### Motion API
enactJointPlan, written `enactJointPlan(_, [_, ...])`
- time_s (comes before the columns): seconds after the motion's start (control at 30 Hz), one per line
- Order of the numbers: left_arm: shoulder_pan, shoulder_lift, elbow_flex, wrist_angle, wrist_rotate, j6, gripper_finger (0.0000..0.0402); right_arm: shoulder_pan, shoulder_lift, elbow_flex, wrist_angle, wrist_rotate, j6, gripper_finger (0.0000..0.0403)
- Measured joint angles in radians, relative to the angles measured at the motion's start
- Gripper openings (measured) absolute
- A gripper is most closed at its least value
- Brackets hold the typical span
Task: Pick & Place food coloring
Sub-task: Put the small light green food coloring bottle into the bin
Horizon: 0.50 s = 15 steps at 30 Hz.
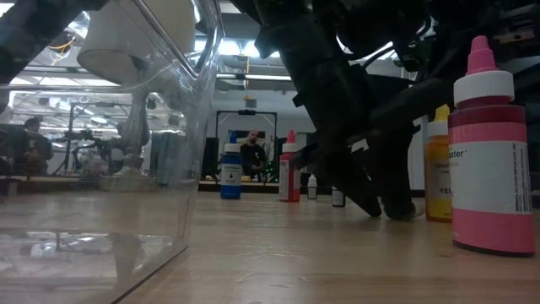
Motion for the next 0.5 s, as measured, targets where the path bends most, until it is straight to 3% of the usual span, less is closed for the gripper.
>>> enactJointPlan(0.27, [-0.002, 0.002, 0.000, 0.007, -0.023, 0.081, 0.0193, 0.000, 0.000, 0.000, 0.000, 0.000, -0.001, 0.0072])
enactJointPlan(0.5, [0.003, 0.003, -0.001, 0.009, -0.050, 0.116, 0.0173, 0.000, 0.000, 0.000, 0.000, 0.000, 0.001, 0.0072])
